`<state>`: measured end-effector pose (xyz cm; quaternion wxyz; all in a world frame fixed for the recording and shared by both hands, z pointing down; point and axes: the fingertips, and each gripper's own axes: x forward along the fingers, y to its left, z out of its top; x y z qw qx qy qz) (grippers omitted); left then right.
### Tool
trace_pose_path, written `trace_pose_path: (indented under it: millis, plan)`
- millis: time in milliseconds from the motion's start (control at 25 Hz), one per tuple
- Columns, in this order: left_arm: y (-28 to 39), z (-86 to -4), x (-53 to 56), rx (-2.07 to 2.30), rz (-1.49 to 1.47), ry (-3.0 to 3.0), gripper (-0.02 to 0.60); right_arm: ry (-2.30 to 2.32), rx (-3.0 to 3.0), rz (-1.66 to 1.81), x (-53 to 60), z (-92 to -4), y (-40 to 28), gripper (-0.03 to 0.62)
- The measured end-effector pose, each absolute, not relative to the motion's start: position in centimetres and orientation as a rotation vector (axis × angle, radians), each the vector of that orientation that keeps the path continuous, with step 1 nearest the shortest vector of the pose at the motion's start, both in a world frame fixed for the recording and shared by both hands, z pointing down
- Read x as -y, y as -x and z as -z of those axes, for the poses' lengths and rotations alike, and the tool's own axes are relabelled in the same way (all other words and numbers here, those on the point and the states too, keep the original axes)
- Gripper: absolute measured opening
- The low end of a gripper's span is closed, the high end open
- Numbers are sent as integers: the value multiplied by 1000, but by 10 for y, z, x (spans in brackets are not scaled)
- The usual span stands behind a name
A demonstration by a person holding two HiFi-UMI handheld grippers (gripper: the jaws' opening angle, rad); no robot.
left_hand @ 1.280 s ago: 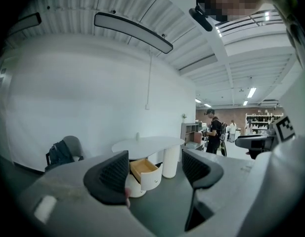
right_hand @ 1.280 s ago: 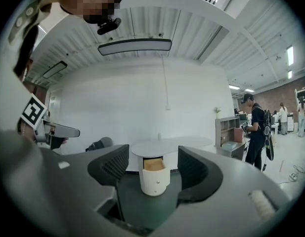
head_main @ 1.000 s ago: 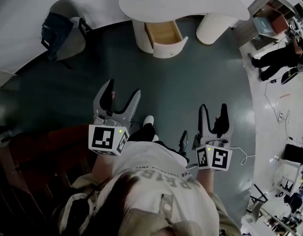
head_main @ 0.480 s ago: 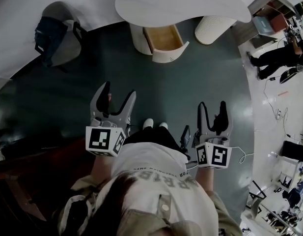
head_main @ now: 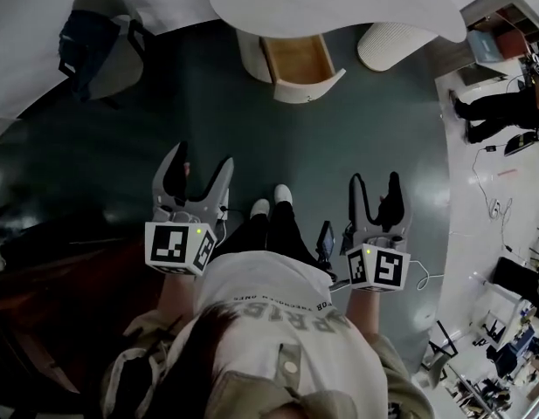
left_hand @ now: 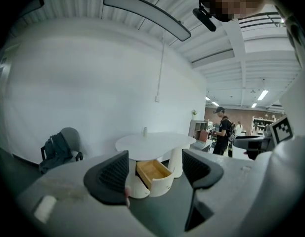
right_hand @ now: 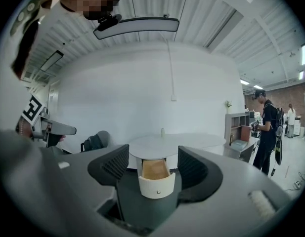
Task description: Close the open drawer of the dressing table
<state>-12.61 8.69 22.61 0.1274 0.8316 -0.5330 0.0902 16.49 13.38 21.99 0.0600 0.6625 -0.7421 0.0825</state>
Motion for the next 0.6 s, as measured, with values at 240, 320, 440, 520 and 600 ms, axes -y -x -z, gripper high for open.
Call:
trace_pose_path:
  millis: [240,320,440,520,600]
  plan:
    - [104,-205,-59,1633,-222,-2436,345,-2005,2307,-241,-92,-211,-195,313]
    - [96,-195,-47,1672,-198,-2451,345,-1978,2335,-213,-77,-207,-204,313]
    - [83,-188,-32,1717,-194,-2471,345,-1923,2380,-173,-53,-207,-213,313]
    - [76,-186,-26,1736,-192,-2471,345,-1886,2413,-158,-38,-209,-215,313]
    - [72,-188,-22,1755,-197,-2463,345,-1844,2443,-168,-23,-216,-214,313]
